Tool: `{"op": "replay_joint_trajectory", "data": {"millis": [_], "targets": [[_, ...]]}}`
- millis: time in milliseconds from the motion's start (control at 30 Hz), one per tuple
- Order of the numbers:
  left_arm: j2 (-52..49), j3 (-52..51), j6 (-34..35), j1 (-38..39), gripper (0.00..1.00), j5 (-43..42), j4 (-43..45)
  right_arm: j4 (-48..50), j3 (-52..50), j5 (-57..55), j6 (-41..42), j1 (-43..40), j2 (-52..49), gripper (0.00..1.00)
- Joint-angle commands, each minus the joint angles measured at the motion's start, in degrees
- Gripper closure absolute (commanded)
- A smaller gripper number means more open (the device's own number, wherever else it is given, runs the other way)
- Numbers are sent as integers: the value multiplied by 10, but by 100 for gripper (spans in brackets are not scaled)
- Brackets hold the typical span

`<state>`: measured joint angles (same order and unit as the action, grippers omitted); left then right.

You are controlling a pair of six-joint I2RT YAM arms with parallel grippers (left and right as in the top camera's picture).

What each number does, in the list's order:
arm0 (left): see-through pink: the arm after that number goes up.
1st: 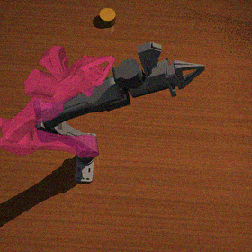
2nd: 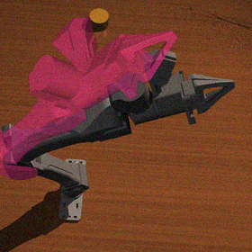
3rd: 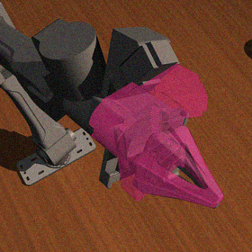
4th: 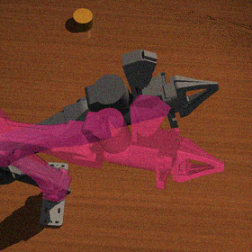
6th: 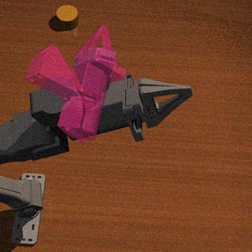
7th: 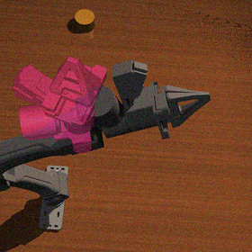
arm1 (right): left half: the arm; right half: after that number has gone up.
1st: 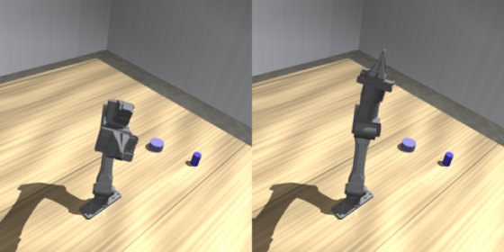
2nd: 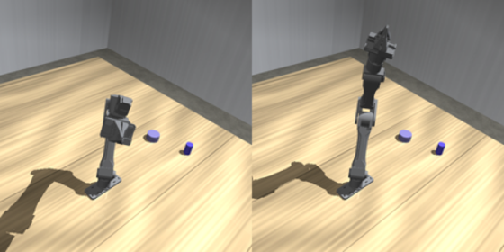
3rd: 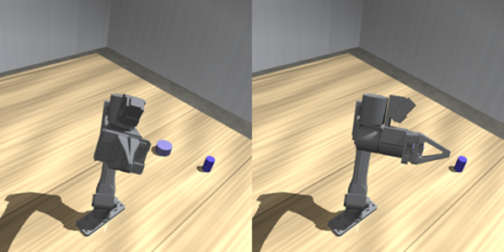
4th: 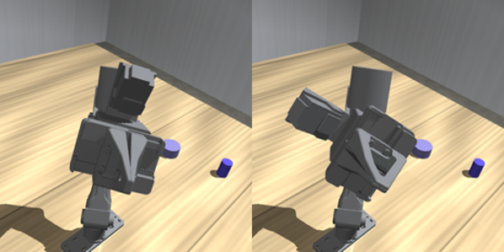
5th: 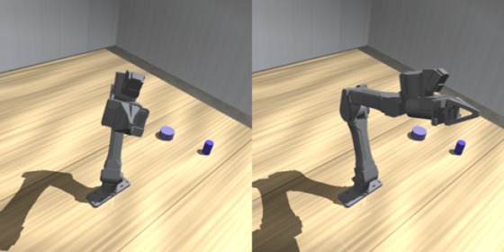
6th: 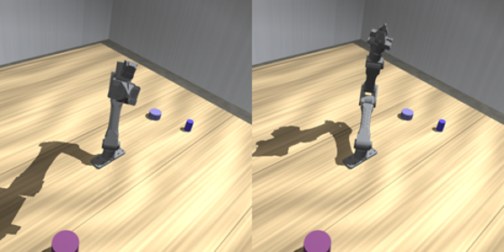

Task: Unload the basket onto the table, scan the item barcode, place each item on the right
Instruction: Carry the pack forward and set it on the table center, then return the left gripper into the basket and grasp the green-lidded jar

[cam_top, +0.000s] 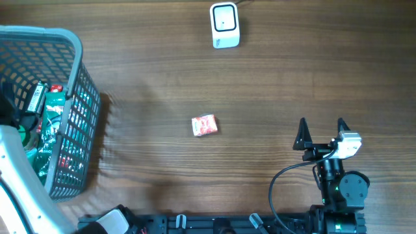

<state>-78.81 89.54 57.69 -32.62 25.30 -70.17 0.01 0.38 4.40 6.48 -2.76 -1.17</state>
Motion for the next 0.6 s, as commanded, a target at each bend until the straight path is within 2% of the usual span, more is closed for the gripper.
{"op": "replay_joint_trajectory", "data": {"millis": [0,100,300,467,567], "targets": [[-4,-116,19,-23,0,-3,79,1,-1,-8,10,3,4,0],[-28,-164,19,-32,0,-3,127,1,-1,-8,10,3,4,1],[-113,-164,0,-53,0,1,160,1,-1,-8,10,3,4,0],[-168,-164,-86,-55,0,4,215,1,-1,-8,10,3,4,0],[-190,-164,-93,-55,0,40,227,1,-1,-8,10,3,4,0]]}}
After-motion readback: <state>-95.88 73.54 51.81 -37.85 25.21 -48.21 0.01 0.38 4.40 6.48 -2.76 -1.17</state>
